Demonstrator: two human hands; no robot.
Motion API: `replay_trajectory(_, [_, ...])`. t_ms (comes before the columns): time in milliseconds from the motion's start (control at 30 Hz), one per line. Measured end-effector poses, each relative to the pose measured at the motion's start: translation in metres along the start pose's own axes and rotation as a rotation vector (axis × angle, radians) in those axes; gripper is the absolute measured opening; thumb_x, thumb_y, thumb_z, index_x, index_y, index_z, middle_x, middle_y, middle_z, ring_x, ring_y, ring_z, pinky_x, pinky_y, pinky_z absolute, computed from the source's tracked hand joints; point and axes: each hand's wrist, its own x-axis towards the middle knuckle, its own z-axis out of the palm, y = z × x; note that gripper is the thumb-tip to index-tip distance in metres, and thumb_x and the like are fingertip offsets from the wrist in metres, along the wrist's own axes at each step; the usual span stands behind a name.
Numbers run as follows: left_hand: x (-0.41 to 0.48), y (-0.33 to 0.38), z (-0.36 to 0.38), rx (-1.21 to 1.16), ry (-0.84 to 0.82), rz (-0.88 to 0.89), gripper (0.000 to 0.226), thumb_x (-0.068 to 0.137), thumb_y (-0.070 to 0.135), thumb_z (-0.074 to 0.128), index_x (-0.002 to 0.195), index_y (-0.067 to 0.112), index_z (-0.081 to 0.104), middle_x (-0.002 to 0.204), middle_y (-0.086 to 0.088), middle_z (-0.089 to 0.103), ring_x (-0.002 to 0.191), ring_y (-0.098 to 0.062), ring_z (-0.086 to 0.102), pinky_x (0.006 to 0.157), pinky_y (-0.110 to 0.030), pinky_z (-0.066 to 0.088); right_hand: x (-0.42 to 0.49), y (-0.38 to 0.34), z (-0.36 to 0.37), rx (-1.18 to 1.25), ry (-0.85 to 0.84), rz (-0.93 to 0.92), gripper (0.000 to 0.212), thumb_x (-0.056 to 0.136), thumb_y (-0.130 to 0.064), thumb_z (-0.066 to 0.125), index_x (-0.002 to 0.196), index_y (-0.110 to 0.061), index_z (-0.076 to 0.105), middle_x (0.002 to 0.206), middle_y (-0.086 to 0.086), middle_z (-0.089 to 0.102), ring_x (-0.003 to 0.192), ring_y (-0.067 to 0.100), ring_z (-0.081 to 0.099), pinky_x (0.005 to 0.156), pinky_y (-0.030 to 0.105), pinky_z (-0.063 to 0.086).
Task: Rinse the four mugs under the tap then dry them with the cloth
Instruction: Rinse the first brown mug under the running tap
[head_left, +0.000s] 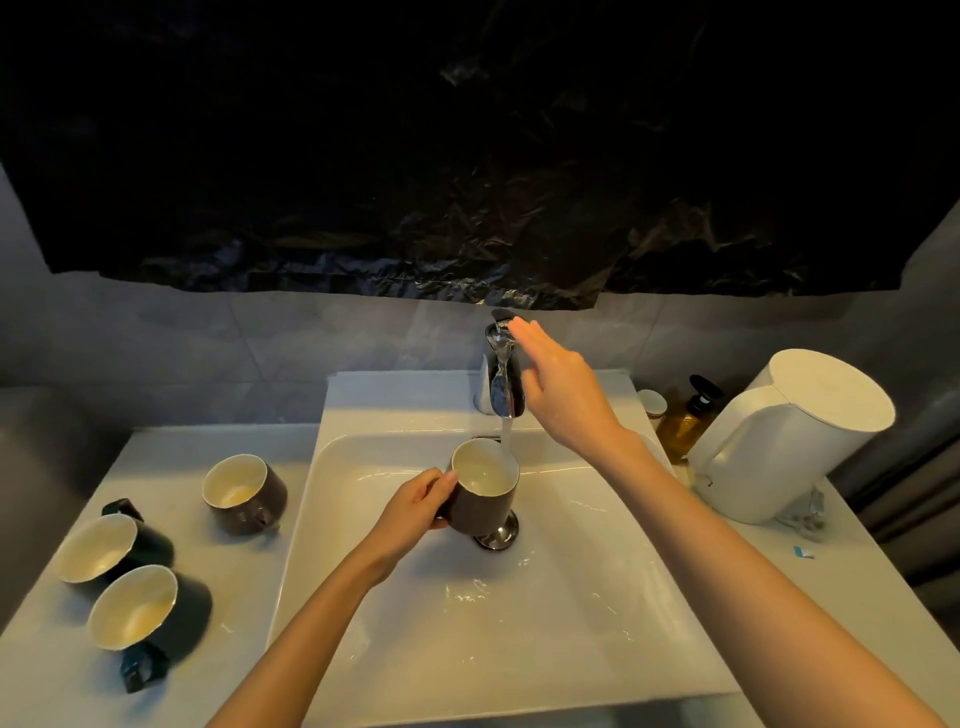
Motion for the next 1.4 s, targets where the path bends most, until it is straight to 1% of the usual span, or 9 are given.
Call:
replay_trajectory(133, [-0.009, 0.003, -0.004, -0.002, -0.008, 0.015, 0.029, 0.100, 0.035, 0.039, 0.098, 0.014, 0.058, 0.102, -0.001, 0.063, 0.101, -0.018, 0.060, 0.077, -0.022, 0.055, -0.019, 0.010, 0.010, -0.060, -0.059, -0.044, 0.060, 0.098, -0.010, 0.043, 0.152, -0.025, 0.024, 0.160, -0.002, 0.020, 0.139, 0.019, 0.037, 0.098, 0.037, 0.050])
replay_trajectory(267, [-0.020, 0.008, -0.006, 0.106, 0.013, 0.094, 0.024, 0.100, 0.032, 0.041, 0.089, 0.018, 0.057, 0.093, 0.001, 0.063, 0.093, -0.014, 0.059, 0.077, -0.024, 0.052, -0.028, 0.010, 0.010, 0.068, -0.120, -0.014, 0.060, 0.098, -0.009, 0.041, 0.153, -0.026, 0.022, 0.159, -0.012, 0.016, 0.147, 0.006, 0.010, 0.114, 0.025, 0.025])
replay_trajectory(433, [-0.036, 0.013, -0.012, 0.248, 0.075, 0.283, 0.017, 0.098, 0.025, 0.048, 0.084, 0.025, 0.058, 0.084, 0.008, 0.061, 0.080, -0.008, 0.056, 0.068, -0.014, 0.043, -0.080, 0.018, 0.024, 0.251, 0.210, 0.127, 0.020, 0.093, -0.025, 0.057, 0.112, -0.027, 0.059, 0.108, -0.010, 0.056, 0.097, 0.008, 0.056, 0.077, 0.022, 0.050])
replay_trajectory(600, [-0.054, 0.023, -0.014, 0.226, 0.008, 0.323, 0.023, 0.098, 0.022, 0.049, 0.076, 0.028, 0.056, 0.078, 0.008, 0.060, 0.077, -0.008, 0.055, 0.075, -0.030, 0.049, -0.097, 0.016, 0.040, 0.219, -0.338, 0.326, 0.033, 0.085, -0.050, 0.062, 0.111, -0.030, 0.060, 0.077, -0.010, 0.066, 0.073, 0.009, 0.063, 0.074, 0.035, 0.056])
replay_trajectory(733, [-0.065, 0.029, -0.010, 0.433, -0.043, 0.409, 0.021, 0.098, 0.023, 0.048, 0.079, 0.023, 0.055, 0.078, 0.009, 0.056, 0.076, -0.009, 0.051, 0.069, -0.017, 0.042, -0.081, 0.012, 0.037, 0.006, -0.541, 0.281, 0.035, 0.092, -0.039, 0.050, 0.111, -0.013, 0.063, 0.094, 0.007, 0.070, 0.082, 0.024, 0.068, 0.078, 0.041, 0.057])
replay_trajectory(867, [-0.072, 0.031, -0.003, 0.737, -0.076, 0.588, 0.015, 0.098, 0.028, 0.047, 0.084, 0.028, 0.048, 0.081, 0.020, 0.045, 0.082, -0.004, 0.042, 0.071, -0.014, 0.034, -0.083, 0.013, 0.030, -0.052, -0.691, 0.295, 0.029, 0.091, -0.025, 0.046, 0.107, -0.007, 0.062, 0.094, 0.012, 0.067, 0.079, 0.030, 0.067, 0.064, 0.036, 0.055])
replay_trajectory(1067, [-0.077, 0.035, -0.001, 1.140, 0.008, 0.881, 0.006, 0.093, 0.027, 0.057, 0.091, 0.021, 0.058, 0.093, 0.008, 0.057, 0.082, -0.011, 0.047, 0.071, -0.018, 0.040, -0.110, 0.014, 0.038, 0.035, -0.420, 0.237, 0.028, 0.094, -0.015, 0.041, 0.118, -0.021, 0.055, 0.108, 0.004, 0.066, 0.096, 0.029, 0.060, 0.069, 0.035, 0.044])
replay_trajectory(1167, [-0.077, 0.039, 0.003, 1.357, 0.077, 1.035, 0.017, 0.077, 0.025, 0.078, 0.086, 0.022, 0.063, 0.085, 0.004, 0.065, 0.072, -0.015, 0.058, 0.062, -0.025, 0.049, -0.122, 0.015, 0.046, 0.201, -0.192, 0.198, 0.034, 0.098, -0.018, 0.041, 0.129, -0.031, 0.047, 0.109, 0.001, 0.068, 0.093, 0.026, 0.062, 0.075, 0.039, 0.051])
replay_trajectory(1400, [-0.088, 0.063, 0.006, 1.664, 0.146, 1.276, 0.037, 0.054, 0.016, 0.089, 0.087, 0.017, 0.072, 0.083, -0.004, 0.069, 0.075, -0.020, 0.066, 0.076, -0.033, 0.056, -0.126, 0.003, 0.040, 0.469, 0.148, 0.208, 0.046, 0.098, -0.031, 0.051, 0.142, -0.036, 0.036, 0.108, -0.002, 0.068, 0.091, 0.017, 0.065, 0.079, 0.039, 0.058])
